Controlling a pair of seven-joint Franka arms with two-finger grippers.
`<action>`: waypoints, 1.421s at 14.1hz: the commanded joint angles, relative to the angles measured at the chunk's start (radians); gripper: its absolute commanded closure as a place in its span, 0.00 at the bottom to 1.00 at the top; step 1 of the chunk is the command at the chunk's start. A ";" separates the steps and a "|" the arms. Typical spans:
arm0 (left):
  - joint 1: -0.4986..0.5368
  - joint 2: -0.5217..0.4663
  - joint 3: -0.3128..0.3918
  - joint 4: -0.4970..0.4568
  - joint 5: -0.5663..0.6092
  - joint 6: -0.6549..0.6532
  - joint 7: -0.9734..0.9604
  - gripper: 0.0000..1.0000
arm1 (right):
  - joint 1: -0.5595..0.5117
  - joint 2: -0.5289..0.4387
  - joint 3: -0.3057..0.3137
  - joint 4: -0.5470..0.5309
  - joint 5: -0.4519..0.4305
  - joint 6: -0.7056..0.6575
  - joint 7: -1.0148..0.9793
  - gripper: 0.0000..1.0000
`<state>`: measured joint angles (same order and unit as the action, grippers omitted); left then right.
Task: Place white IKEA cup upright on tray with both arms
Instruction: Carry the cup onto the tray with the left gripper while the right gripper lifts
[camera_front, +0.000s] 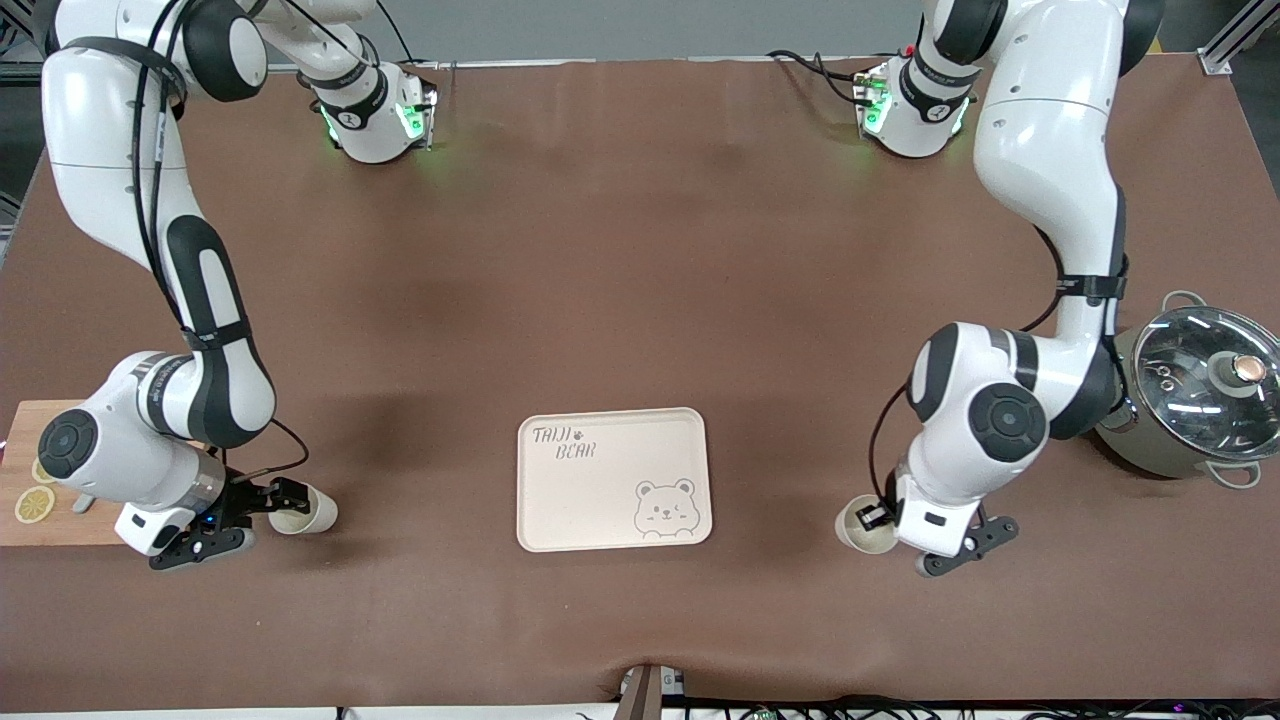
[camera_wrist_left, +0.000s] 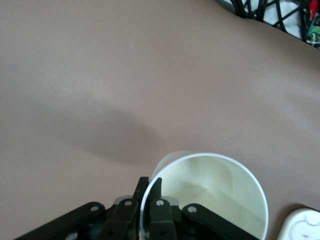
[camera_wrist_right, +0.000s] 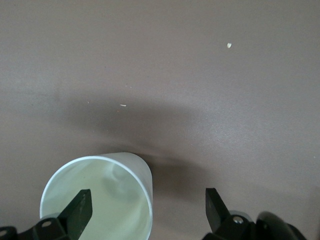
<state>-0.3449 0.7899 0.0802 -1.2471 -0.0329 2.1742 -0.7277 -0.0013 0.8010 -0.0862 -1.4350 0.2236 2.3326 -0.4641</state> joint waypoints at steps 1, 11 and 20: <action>-0.051 0.008 0.019 0.025 -0.009 -0.022 -0.091 1.00 | -0.002 0.010 0.003 0.007 0.026 0.011 -0.024 0.00; -0.229 0.048 0.044 0.054 -0.007 0.024 -0.367 1.00 | 0.000 0.011 0.019 -0.016 0.025 0.041 -0.024 0.00; -0.351 0.147 0.089 0.120 -0.009 0.110 -0.547 1.00 | -0.011 0.004 0.025 -0.015 0.025 -0.002 -0.059 0.78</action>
<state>-0.6843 0.8983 0.1511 -1.1832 -0.0329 2.2882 -1.2466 -0.0009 0.8177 -0.0713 -1.4412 0.2255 2.3428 -0.4899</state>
